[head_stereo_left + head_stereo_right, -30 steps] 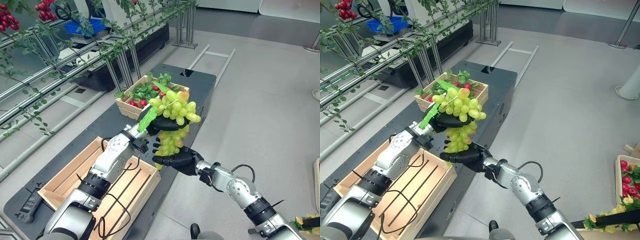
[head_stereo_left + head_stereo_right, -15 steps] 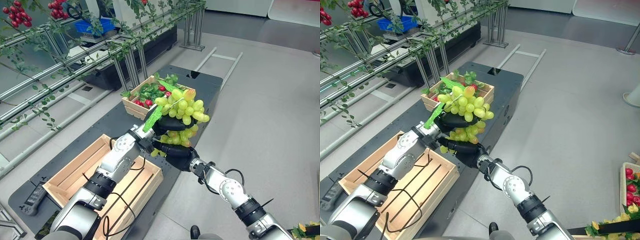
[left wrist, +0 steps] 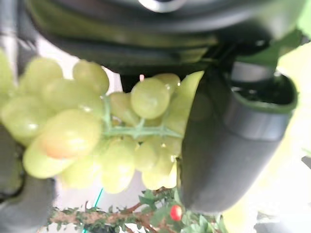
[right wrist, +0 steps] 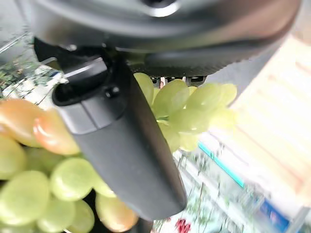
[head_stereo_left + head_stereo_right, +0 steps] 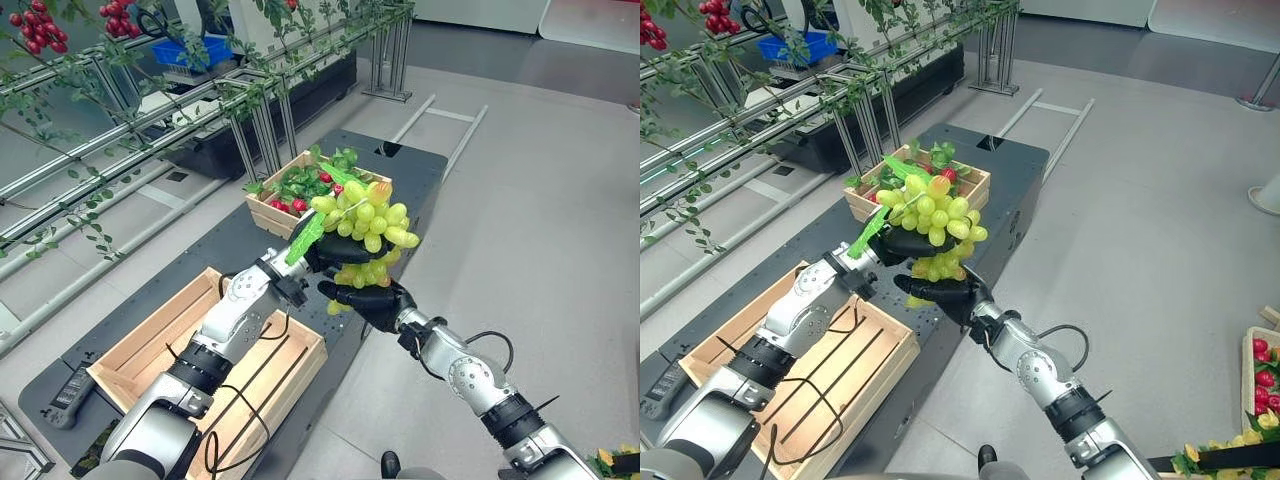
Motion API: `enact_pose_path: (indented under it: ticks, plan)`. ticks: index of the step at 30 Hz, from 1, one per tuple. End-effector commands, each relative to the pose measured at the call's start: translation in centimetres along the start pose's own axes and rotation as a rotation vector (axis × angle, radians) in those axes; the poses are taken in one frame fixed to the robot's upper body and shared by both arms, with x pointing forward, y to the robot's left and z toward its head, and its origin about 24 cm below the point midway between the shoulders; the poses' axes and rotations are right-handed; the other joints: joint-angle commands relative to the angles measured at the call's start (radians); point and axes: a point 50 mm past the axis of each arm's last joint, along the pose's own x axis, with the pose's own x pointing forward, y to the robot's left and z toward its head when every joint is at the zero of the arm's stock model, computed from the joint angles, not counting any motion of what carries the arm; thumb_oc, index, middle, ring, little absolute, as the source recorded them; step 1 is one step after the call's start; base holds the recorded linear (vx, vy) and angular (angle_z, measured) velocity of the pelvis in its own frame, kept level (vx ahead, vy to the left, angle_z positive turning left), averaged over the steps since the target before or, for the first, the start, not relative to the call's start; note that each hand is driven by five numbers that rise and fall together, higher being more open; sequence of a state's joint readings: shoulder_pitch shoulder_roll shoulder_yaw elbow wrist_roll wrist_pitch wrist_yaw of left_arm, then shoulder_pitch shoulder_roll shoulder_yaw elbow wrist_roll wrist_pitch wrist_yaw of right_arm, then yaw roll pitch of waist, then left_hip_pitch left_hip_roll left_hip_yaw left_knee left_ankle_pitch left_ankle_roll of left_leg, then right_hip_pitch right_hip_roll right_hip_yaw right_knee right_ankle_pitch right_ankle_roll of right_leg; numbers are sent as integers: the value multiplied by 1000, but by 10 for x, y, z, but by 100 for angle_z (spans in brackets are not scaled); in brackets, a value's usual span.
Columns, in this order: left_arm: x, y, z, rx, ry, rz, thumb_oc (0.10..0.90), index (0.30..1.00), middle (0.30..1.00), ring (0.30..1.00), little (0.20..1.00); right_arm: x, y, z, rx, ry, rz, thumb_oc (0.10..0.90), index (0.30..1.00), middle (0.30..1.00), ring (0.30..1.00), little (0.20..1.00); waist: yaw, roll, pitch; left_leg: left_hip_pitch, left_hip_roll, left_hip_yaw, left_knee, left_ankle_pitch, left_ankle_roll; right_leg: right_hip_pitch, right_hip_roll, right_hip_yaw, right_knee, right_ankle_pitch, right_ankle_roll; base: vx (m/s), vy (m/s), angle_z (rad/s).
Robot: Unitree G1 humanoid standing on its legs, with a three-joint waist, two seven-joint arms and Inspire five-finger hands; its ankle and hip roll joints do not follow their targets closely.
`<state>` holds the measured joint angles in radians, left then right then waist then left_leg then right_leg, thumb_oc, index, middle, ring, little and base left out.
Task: Pick up the fruits from the basket on one side to the basket on the other side
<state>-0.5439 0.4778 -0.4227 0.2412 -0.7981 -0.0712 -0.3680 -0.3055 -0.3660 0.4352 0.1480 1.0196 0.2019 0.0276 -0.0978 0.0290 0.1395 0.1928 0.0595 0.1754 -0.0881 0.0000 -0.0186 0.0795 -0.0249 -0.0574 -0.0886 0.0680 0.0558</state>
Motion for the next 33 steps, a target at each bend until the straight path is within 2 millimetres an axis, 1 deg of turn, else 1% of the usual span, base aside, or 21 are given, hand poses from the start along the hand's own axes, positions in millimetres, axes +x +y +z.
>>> enact_pose_path:
  ticks: [1, 6, 11, 16, 17, 18, 19, 24, 25, 26, 31, 32, 33]
  plan:
    - [14, 21, 41, 101, -163, 47, 400, 300, 300, 300, 300, 0, 22, 69, -36, -389, 85, 800, 900, 900, 900, 900, -21, -19, -121, -48, 7, -18, 1, 16, -20, 38, -49, -26, 6, -16, 13, 0, 0, 0]
    - [7, 30, 37, 109, -151, 102, 400, 300, 300, 300, 300, -6, 19, 70, -75, -416, 101, 800, 900, 900, 900, 900, -28, -15, -115, -45, 8, -10, 1, 16, -20, 37, -49, -22, 7, -16, 14, 0, 0, 0]
    - [3, 40, 31, 88, -148, 163, 400, 300, 300, 300, 300, -8, 24, 73, 3, -467, 179, 800, 900, 900, 900, 900, -34, -12, -113, -43, 9, -6, 1, 15, -20, 37, -48, -19, 9, -18, 14, 1, 2, -1]
    - [4, 43, 25, 80, -146, 196, 400, 300, 300, 300, 300, -6, 31, 70, 99, -472, 274, 800, 900, 900, 900, 900, -36, -10, -114, -42, 9, -6, 1, 14, -21, 38, -48, -20, 9, -20, 14, 2, 0, -2]
    - [4, 43, 26, 79, -147, 195, 400, 300, 300, 300, 300, -6, 34, 70, 118, -474, 298, 585, 578, 578, 578, 578, -35, -10, -114, -42, 8, -7, 1, 15, -21, 38, -48, -21, 10, -21, 13, 5, -2, -4]
    - [5, 43, 26, 78, -148, 196, 400, 300, 300, 300, 300, -5, 35, 70, 130, -475, 312, 508, 462, 462, 462, 462, -34, -11, -114, -42, 8, -7, 1, 15, -22, 39, -48, -22, 10, -21, 13, 6, -3, -4]
    - [5, 43, 26, 79, -149, 196, 400, 300, 300, 300, 300, -5, 37, 70, 146, -477, 327, 400, 300, 300, 300, 300, -34, -11, -114, -43, 9, -7, 1, 16, -22, 38, -48, -23, 10, -21, 13, 4, -4, -4]
    - [8, 42, 25, 78, -148, 195, 400, 300, 300, 300, 300, -3, 43, 70, 172, -484, 357, 400, 300, 300, 300, 300, -30, -14, -110, -44, 8, -13, 1, 17, -22, 38, -48, -27, 13, -24, 12, 0, 0, 0]
    - [8, 42, 25, 77, -147, 197, 417, 326, 326, 326, 326, -2, 43, 71, 176, -485, 358, 400, 300, 300, 300, 300, -29, -15, -110, -44, 8, -13, 1, 17, -21, 38, -47, -27, 13, -24, 12, 0, 0, 0]
    - [8, 43, 25, 74, -146, 198, 444, 366, 366, 366, 366, -2, 43, 71, 178, -487, 359, 400, 300, 300, 300, 300, -29, -15, -110, -44, 8, -15, 1, 16, -21, 39, -46, -27, 13, -25, 12, 0, 0, 0]
    - [8, 42, 22, 68, -135, 200, 469, 404, 404, 404, 404, -1, 45, 72, 180, -498, 362, 400, 300, 300, 300, 300, -27, -16, -111, -41, 7, -16, 1, 16, -21, 41, -45, -25, 14, -26, 11, 0, 0, 0]
    - [8, 43, 21, 64, -132, 200, 497, 446, 446, 446, 446, -1, 45, 72, 180, -502, 360, 400, 300, 300, 300, 300, -27, -16, -111, -40, 8, -16, 1, 16, -21, 42, -45, -25, 13, -26, 12, 0, 0, 0]
    - [8, 43, 20, 59, -128, 206, 670, 705, 705, 705, 705, -1, 45, 72, 180, -505, 359, 400, 300, 300, 300, 300, -27, -16, -112, -40, 8, -16, 1, 16, -21, 42, -45, -25, 13, -26, 12, 0, 0, 0]
